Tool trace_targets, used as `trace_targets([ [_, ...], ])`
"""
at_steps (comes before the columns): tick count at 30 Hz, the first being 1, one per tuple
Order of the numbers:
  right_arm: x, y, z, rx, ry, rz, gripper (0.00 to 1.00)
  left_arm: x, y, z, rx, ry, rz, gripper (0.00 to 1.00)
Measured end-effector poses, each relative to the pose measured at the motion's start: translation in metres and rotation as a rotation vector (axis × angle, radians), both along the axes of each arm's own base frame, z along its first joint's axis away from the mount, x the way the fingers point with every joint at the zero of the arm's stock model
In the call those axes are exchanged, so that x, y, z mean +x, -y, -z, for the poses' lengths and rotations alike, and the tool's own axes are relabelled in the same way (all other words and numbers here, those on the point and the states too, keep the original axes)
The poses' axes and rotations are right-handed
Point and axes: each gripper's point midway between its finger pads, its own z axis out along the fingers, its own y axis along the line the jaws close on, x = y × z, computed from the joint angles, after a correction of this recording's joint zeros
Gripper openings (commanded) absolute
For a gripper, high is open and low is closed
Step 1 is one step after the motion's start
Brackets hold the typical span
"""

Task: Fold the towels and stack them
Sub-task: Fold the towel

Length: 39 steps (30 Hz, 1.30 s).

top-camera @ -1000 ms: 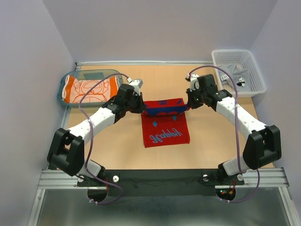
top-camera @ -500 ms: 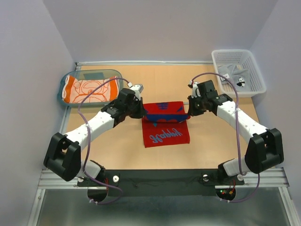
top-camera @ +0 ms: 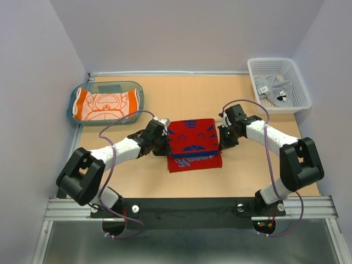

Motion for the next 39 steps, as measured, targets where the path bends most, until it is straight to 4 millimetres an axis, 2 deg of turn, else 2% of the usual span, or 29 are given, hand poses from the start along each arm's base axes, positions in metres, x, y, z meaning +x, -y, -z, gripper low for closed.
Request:
trace_targets([
  [5, -0.008, 0.003, 0.019, -0.02, -0.065, 0.018, 0.0, -0.012, 0.003, 0.022, 0.017, -0.063, -0.006, 0.0],
  [9, -0.01, 0.003, 0.027, -0.024, -0.077, 0.022, 0.0, -0.011, 0.004, 0.034, 0.027, -0.088, -0.019, 0.0],
  [11, -0.009, 0.003, 0.032, -0.026, -0.08, 0.023, 0.0, -0.008, 0.005, 0.034, 0.025, -0.079, -0.023, 0.0],
  [14, -0.006, 0.002, 0.038, -0.028, -0.084, 0.027, 0.0, -0.001, 0.007, 0.034, 0.035, -0.071, -0.032, 0.0],
  [18, 0.0, 0.0, 0.039, -0.021, -0.074, 0.034, 0.0, 0.025, 0.013, 0.031, 0.072, -0.041, -0.041, 0.0],
  [22, 0.02, -0.002, 0.037, -0.036, -0.028, 0.044, 0.0, 0.059, 0.013, 0.03, 0.124, 0.002, -0.053, 0.0],
  [26, 0.044, 0.0, 0.032, -0.066, 0.04, 0.059, 0.01, 0.081, 0.005, 0.025, 0.167, 0.033, -0.065, 0.0],
  [30, 0.059, 0.001, 0.024, -0.082, 0.099, 0.07, 0.01, 0.089, 0.001, 0.02, 0.189, 0.059, -0.065, 0.0],
  [35, 0.066, 0.003, 0.014, -0.088, 0.144, 0.071, 0.0, 0.085, 0.0, 0.017, 0.2, 0.061, -0.048, 0.0],
  [39, 0.068, 0.002, 0.0, -0.078, 0.185, 0.062, 0.01, 0.086, 0.0, -0.001, 0.184, 0.103, -0.04, 0.0],
])
